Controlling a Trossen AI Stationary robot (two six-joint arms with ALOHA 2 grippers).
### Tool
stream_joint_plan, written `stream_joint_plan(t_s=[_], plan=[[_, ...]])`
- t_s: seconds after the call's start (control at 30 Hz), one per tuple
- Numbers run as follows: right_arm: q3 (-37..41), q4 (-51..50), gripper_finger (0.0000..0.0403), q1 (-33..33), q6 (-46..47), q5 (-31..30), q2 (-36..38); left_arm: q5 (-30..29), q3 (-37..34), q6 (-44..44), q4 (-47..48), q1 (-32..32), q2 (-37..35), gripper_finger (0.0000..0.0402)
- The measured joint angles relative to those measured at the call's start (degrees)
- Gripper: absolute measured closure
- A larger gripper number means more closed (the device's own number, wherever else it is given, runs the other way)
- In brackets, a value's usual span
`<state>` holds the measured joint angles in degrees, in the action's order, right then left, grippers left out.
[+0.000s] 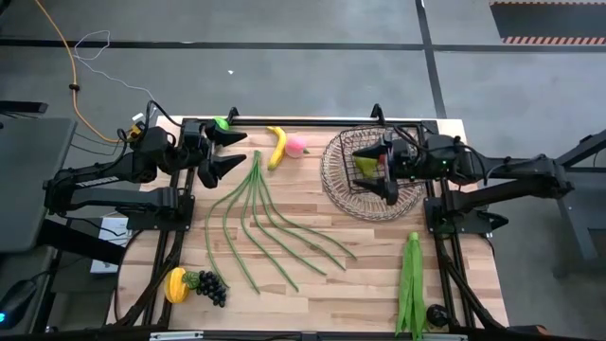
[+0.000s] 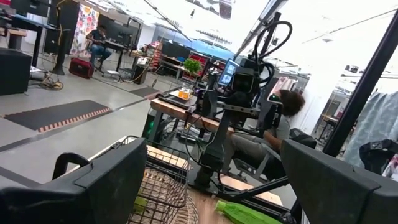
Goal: Build produce basket
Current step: Put the green leaf lettuce into the wire basket
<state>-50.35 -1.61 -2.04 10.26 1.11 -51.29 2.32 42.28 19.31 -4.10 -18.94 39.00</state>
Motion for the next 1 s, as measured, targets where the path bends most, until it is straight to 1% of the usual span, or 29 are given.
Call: stream_joint_plan(t_s=[0.37, 0.53, 0.67, 0.73, 0.8, 0.9, 1.0], plan=[[0.0, 0.0, 0.0015, 0.3, 1.1, 0.0, 0.0, 0.0, 0.0, 0.0, 0.0, 0.0, 0.0, 0.0046], [0.0, 0.0, 0.0015, 0.3, 10.1, 2.1, 0.0, 0.0, 0.0, 0.0, 0.0, 0.0, 0.0, 0.0046], [-0.1, -1.9, 0.0015, 0.3, 20.2, 7.0, 0.0, 0.0, 0.0, 0.0, 0.0, 0.0, 0.0, 0.0046], [-0.1, -6.2, 0.0015, 0.6, 26.7, 9.5, 0.0, 0.0, 0.0, 0.0, 0.0, 0.0, 0.0, 0.0046], [-0.2, -13.2, 0.0015, 1.4, 34.0, 11.2, 0.0, 0.0, 0.0, 0.0, 0.0, 0.0, 0.0, 0.0046], [-0.2, -26.3, 0.0015, 3.7, 44.3, 12.2, -0.1, 0.0, 0.0, 0.0, 0.0, 0.0, 0.0, 0.0046], [-0.2, -40.5, 0.0015, 7.5, 55.2, 11.8, -0.6, -0.1, 0.0, 0.0, 0.0, 0.0, 0.0, 0.0046]])
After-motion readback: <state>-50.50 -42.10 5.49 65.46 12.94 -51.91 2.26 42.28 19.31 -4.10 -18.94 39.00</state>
